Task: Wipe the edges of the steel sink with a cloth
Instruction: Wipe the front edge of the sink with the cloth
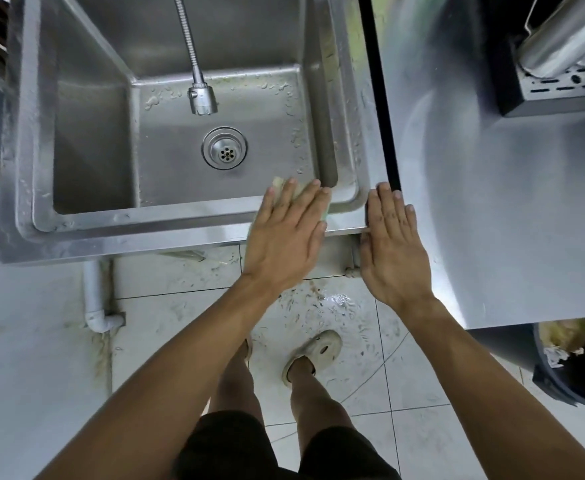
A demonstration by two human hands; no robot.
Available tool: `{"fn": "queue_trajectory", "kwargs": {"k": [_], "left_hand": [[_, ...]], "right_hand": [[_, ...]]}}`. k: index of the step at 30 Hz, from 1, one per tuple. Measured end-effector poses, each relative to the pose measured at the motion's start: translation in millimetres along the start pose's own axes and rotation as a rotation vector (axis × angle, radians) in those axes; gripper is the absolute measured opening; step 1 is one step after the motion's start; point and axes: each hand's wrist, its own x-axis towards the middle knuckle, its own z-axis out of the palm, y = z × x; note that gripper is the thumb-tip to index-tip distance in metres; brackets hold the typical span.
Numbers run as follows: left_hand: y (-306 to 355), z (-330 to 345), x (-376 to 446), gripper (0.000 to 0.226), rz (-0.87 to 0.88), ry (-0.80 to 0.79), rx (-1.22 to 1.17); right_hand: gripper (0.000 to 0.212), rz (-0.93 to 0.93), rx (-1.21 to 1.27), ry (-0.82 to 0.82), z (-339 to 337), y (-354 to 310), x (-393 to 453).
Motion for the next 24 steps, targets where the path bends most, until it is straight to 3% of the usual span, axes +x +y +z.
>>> {"fn": "queue_trajectory", "kwargs": {"k": [3, 6, 9, 16, 21, 24], "left_hand": [[40.3, 3.8, 15.6, 0.058, -0.151, 0.027, -0.054], [45.3, 5.1, 17.3, 0.057, -0.107, 0.032, -0.087], [5.3, 2.9, -4.4, 0.057, 0.017, 0.027, -0.056], [-129.2, -8.6, -71.4, 0.055, -0.069, 0.073, 0.019], [-142.8, -9.7, -76.5, 0.053, -0.093, 0.120, 0.000], [-143.3, -8.1, -76.7, 0.053, -0.090, 0.132, -0.019]], "right_hand": [[0.070, -0.007, -0.024, 0.008, 2.2, -1.1, -1.5], [0.073, -0.012, -0.034, -0.015, 1.8, -0.4, -1.8], [0.073, -0.012, -0.031, -0.032, 0.4, 0.0, -0.9], [0.069, 0.102, 0.013, -0.046, -7.5, -37.5, 4.6], [0.060, -0.150, 0.093, -0.051, 12.0, -128.9, 36.0], [0.059, -0.177, 0.085, -0.072, 36.1, -162.6, 51.9]]}}
